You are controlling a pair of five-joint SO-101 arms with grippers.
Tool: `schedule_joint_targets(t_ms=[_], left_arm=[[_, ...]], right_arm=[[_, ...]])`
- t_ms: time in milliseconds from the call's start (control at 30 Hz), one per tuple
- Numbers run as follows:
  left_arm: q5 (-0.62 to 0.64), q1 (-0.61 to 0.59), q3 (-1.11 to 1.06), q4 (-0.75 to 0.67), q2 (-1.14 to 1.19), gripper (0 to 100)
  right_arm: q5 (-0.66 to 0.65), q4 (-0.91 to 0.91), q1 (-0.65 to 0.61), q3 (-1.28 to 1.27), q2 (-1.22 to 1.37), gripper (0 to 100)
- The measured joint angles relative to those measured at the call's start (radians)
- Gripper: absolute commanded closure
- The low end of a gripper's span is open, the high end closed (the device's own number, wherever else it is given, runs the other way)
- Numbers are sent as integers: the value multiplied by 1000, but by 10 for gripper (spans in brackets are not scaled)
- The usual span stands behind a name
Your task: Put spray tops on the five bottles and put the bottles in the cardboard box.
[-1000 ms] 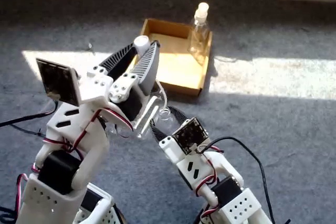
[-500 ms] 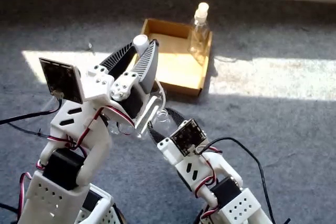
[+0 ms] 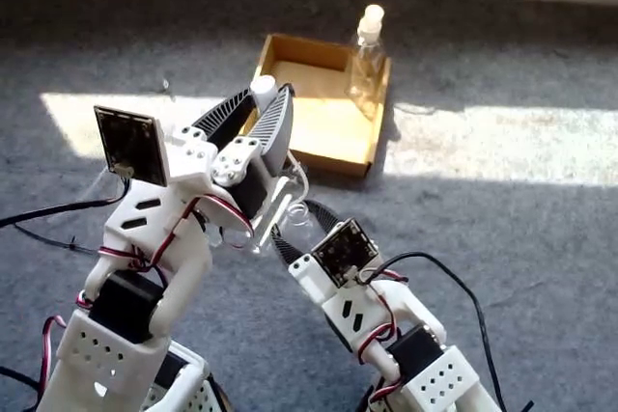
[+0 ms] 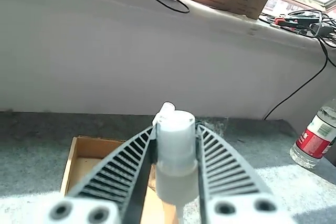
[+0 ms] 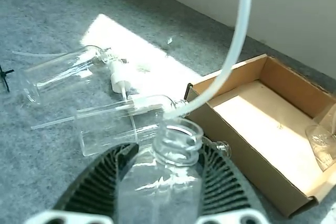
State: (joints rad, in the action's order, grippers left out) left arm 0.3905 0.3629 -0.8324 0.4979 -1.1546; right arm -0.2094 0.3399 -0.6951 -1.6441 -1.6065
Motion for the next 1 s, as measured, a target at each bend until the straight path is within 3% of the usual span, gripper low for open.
schedule_joint_targets(t_ms=[1000], left_arm=[[-6,3,14,-41,2,947]], right_arm=[[0,0,-5,0,0,995]])
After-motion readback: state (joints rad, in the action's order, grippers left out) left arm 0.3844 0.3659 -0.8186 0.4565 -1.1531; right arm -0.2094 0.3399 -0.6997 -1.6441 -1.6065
